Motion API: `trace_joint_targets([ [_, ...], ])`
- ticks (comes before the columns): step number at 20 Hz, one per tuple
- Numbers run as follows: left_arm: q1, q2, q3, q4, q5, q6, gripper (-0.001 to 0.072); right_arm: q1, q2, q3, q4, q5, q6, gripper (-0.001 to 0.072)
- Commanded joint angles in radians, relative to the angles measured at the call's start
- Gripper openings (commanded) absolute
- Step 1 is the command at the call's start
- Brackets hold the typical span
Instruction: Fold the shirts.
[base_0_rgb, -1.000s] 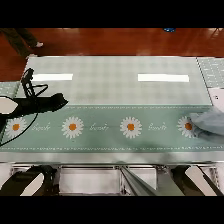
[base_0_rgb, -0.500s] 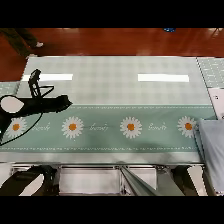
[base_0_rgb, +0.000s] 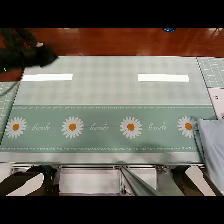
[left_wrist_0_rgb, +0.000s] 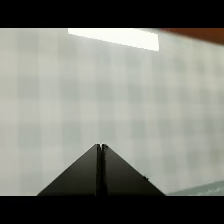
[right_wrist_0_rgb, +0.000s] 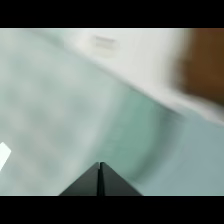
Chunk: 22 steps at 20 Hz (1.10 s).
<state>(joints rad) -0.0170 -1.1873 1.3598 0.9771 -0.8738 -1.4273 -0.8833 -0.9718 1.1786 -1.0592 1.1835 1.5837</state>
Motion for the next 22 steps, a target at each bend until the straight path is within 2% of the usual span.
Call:
trace_joint_targets([
  [1, -0.03, -0.064, 0.27, 0.038, -0.042, 0.024, 0.0021, 0.486, -0.111, 0.133, 0.126, -0.179, -0.111, 0.0024],
  [3, -0.063, -0.067, 0.245, 0.124, -0.111, 0.011, 0.0021, 0.754, -0.188, 0.144, -0.153, -0.203, -0.079, 0.0024],
  [5, -0.097, -0.077, 0.116, 0.258, -0.131, -0.033, 0.0021, 0.919, -0.297, 0.143, -0.431, -0.186, 0.061, 0.0024],
  [6, -0.105, -0.085, 0.032, 0.3, -0.106, -0.057, 0.0021, 0.962, -0.361, 0.143, -0.505, -0.17, 0.106, 0.0024],
  [8, -0.095, -0.114, -0.097, 0.306, -0.091, -0.091, 0.0021, 0.98, -0.459, 0.144, -0.528, -0.135, 0.13, 0.0023],
  [10, -0.088, -0.134, -0.12, 0.307, -0.088, -0.104, 0.0021, 0.971, -0.498, 0.144, -0.531, -0.09, 0.138, 0.0023],
  [22, -0.09, -0.145, -0.101, 0.307, -0.083, -0.104, 0.0021, 0.966, -0.457, 0.144, -0.541, -0.092, 0.126, 0.0024],
])
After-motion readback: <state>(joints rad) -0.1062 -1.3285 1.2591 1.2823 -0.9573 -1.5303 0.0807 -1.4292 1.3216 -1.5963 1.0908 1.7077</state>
